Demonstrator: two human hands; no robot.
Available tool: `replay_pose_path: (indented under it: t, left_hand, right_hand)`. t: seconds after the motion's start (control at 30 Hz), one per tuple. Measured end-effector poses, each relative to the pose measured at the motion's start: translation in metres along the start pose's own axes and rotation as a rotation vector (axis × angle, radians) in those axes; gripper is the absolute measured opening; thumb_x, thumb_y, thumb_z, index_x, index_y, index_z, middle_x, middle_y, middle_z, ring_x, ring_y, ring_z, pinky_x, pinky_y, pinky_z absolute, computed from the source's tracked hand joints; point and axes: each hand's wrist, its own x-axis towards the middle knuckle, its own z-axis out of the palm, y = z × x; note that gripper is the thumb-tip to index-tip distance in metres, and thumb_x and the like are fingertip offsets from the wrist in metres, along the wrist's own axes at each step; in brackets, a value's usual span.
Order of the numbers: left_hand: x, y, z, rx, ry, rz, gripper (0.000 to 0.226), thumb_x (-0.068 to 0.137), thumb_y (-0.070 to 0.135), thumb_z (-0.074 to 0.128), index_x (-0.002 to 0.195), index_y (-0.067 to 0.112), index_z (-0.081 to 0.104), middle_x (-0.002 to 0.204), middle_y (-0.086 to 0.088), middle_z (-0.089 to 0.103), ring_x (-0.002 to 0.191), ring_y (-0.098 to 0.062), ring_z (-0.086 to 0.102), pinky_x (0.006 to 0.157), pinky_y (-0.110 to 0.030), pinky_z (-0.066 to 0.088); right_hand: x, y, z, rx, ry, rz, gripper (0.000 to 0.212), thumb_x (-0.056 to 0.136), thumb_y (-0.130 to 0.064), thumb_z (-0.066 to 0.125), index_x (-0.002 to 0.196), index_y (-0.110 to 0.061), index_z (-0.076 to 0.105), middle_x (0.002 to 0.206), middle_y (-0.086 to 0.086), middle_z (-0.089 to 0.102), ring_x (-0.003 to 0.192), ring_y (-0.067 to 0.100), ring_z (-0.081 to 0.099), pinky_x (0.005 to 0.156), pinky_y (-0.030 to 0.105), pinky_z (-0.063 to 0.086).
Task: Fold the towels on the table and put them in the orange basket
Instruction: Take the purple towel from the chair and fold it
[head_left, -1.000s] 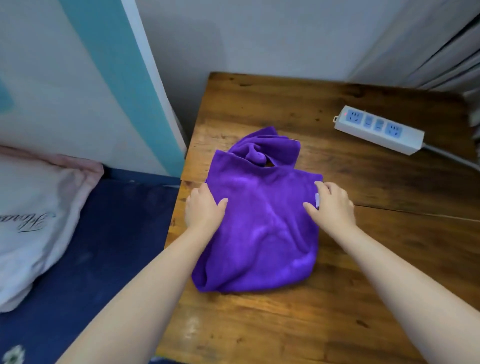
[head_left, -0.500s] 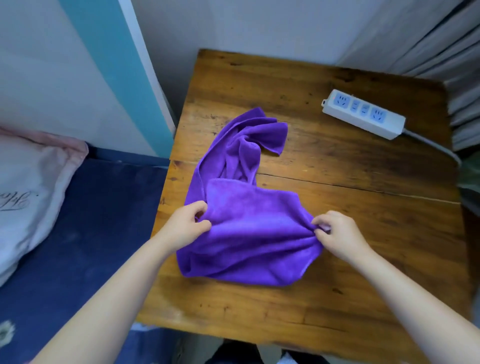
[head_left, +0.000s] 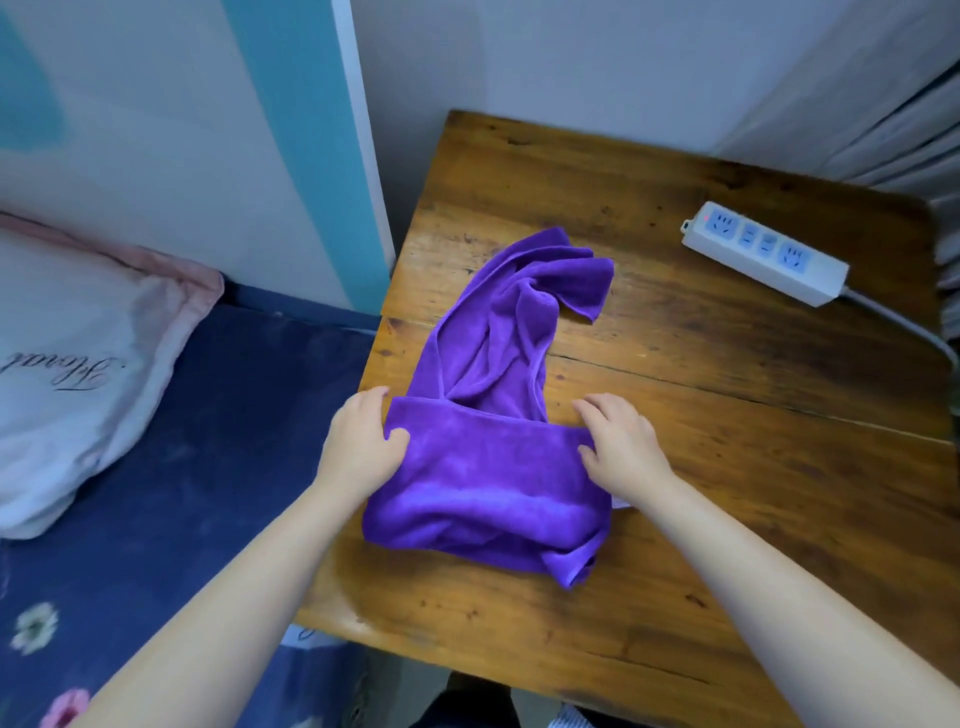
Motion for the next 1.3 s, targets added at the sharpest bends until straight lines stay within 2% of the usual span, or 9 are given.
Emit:
replay_pose_path:
  t: [0.17,0.27,0.37,0.53,0.67,0.8,0.93,1.13,1.3]
  left_hand:
    - [0.038,0.011,0.007,0.14,-0.184,0.041,0.047,0.089,0.01,0.047,0.135,0.005,0.041,0.134,-0.015,0.052,0.127,-0.032,0.043,0.104,-0.033,0.035]
    - [0.04,0.008,0.002,0.183,-0.191,0.086,0.009,0.09,0.02,0.053,0.095,0.014,0.058,0.102,-0.009,0.066,0.104,-0.029,0.055,0.079,-0.03,0.041]
    - [0.033,-0.001,-0.015,0.072,-0.249,0.214,0.031,0.086,0.015,0.061,0.063,0.026,0.044,0.067,0.008,0.054,0.068,-0.009,0.052,0.056,-0.015,0.034]
    - [0.025,-0.024,-0.038,-0.15,-0.28,0.245,0.033,0.09,0.009,0.057,0.064,0.03,0.058,0.066,0.008,0.059,0.058,-0.004,0.045,0.056,-0.014,0.036]
    - [0.011,-0.027,-0.043,-0.247,-0.113,0.33,0.038,0.089,0.019,0.057,0.084,0.057,0.055,0.081,0.047,0.058,0.077,0.006,0.057,0.068,-0.003,0.04]
    - [0.01,-0.036,-0.047,0.234,-0.332,0.351,0.036,0.083,0.026,0.066,0.059,0.044,0.047,0.066,0.017,0.061,0.062,-0.008,0.05,0.056,-0.015,0.034]
    - [0.014,-0.04,-0.041,0.76,-0.488,0.329,0.021,0.089,0.024,0.053,0.071,0.02,0.042,0.068,0.007,0.04,0.08,-0.018,0.047,0.069,-0.031,0.038]
    - [0.02,-0.051,-0.039,0.314,-0.194,0.419,0.008,0.084,0.009,0.065,0.09,0.011,0.07,0.13,-0.008,0.048,0.131,-0.024,0.037,0.105,-0.036,0.031]
    - [0.036,-0.006,-0.056,-0.233,0.058,0.309,0.037,0.089,-0.002,0.054,0.066,0.027,0.048,0.071,0.007,0.055,0.06,0.012,0.051,0.06,-0.004,0.037]
  right_hand:
    - [0.01,0.0,-0.001,-0.185,-0.124,0.055,0.04,0.083,-0.008,0.045,0.123,-0.012,0.047,0.125,0.009,0.055,0.119,0.028,0.042,0.096,0.034,0.035]
    - [0.006,0.007,-0.007,-0.207,-0.226,0.037,0.023,0.085,-0.013,0.046,0.103,-0.015,0.059,0.104,0.009,0.055,0.115,0.027,0.045,0.093,0.032,0.037]
    - [-0.003,0.017,-0.017,-0.138,-0.303,-0.011,0.007,0.085,-0.018,0.05,0.086,-0.025,0.051,0.096,0.006,0.049,0.112,0.026,0.048,0.089,0.029,0.038]
    - [-0.009,0.028,-0.029,-0.078,-0.353,-0.07,0.01,0.084,-0.013,0.051,0.085,-0.022,0.055,0.092,0.003,0.061,0.1,0.026,0.057,0.072,0.026,0.035]
    - [-0.008,0.03,-0.044,0.022,-0.321,-0.143,0.015,0.086,-0.014,0.055,0.094,-0.008,0.066,0.087,0.003,0.06,0.089,0.021,0.056,0.077,0.029,0.042]
    - [-0.008,0.03,-0.056,0.125,-0.357,-0.144,0.011,0.087,-0.015,0.058,0.091,-0.011,0.067,0.089,0.001,0.057,0.097,0.018,0.054,0.088,0.029,0.042]
    - [-0.003,0.04,-0.054,0.061,-0.539,-0.025,0.027,0.084,-0.013,0.06,0.063,-0.028,0.052,0.085,0.003,0.057,0.083,0.018,0.051,0.065,0.026,0.038]
    - [-0.011,0.047,-0.053,0.036,-0.76,0.056,0.033,0.082,-0.011,0.06,0.056,-0.028,0.049,0.064,-0.008,0.049,0.067,0.011,0.046,0.056,0.021,0.035]
    - [-0.003,0.052,-0.075,0.439,-0.151,0.124,0.022,0.085,-0.004,0.059,0.067,-0.017,0.058,0.071,0.0,0.056,0.072,0.015,0.049,0.058,0.015,0.035]
